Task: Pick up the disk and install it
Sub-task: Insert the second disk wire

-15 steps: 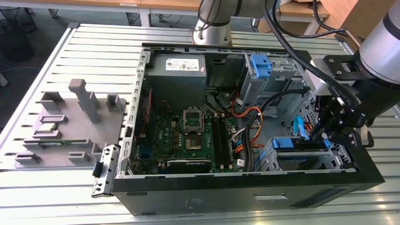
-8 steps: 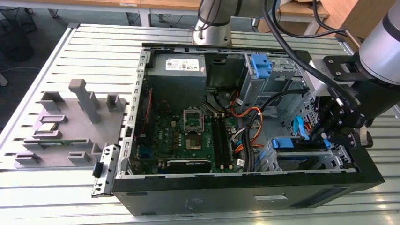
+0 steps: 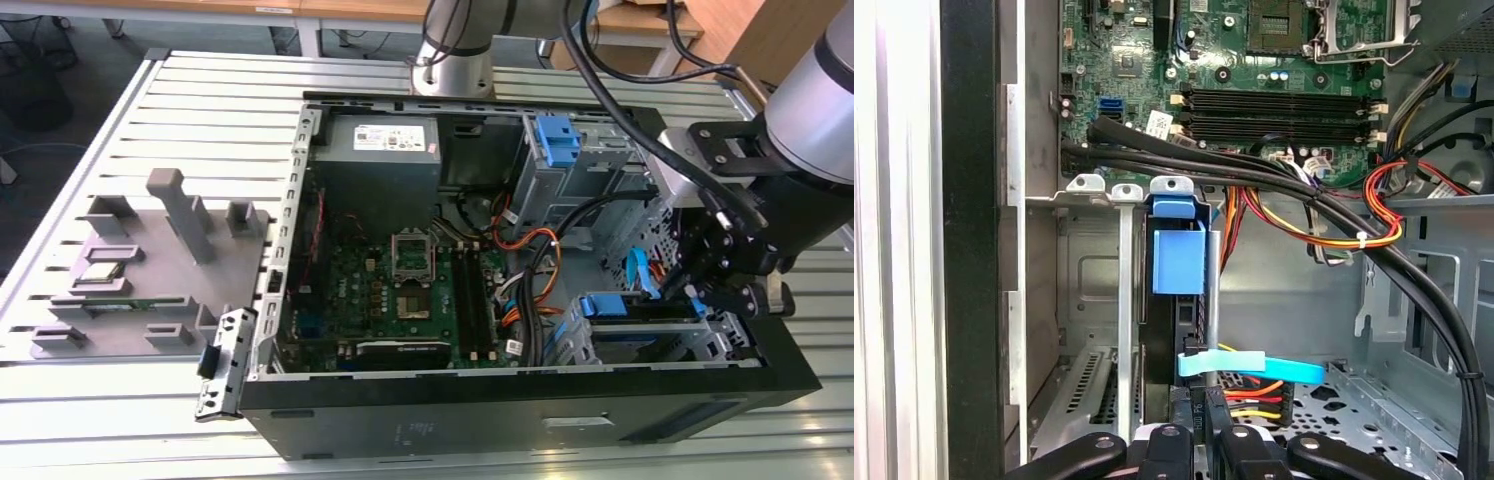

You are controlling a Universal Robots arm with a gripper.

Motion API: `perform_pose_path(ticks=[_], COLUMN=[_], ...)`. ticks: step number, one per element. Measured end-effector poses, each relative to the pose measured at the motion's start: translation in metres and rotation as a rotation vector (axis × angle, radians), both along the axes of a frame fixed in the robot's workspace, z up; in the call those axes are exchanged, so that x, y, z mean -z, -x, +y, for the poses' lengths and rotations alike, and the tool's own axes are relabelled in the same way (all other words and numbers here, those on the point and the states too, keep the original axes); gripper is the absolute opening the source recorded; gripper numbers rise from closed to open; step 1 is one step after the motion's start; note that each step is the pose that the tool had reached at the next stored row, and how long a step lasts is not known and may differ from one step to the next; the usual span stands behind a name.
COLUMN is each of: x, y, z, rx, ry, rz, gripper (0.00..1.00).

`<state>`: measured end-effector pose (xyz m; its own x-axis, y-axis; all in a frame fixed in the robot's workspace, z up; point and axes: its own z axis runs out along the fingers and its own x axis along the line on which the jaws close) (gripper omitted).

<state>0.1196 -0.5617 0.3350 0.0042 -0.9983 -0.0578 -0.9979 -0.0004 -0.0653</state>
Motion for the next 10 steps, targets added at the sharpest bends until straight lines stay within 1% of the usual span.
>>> perform_pose_path(ticks=[10], x=[0.0025], y=[0.0000], z=[-0.0001], rx=[0.000], ry=[0.0001], rz=[0.0000], gripper=[0.17])
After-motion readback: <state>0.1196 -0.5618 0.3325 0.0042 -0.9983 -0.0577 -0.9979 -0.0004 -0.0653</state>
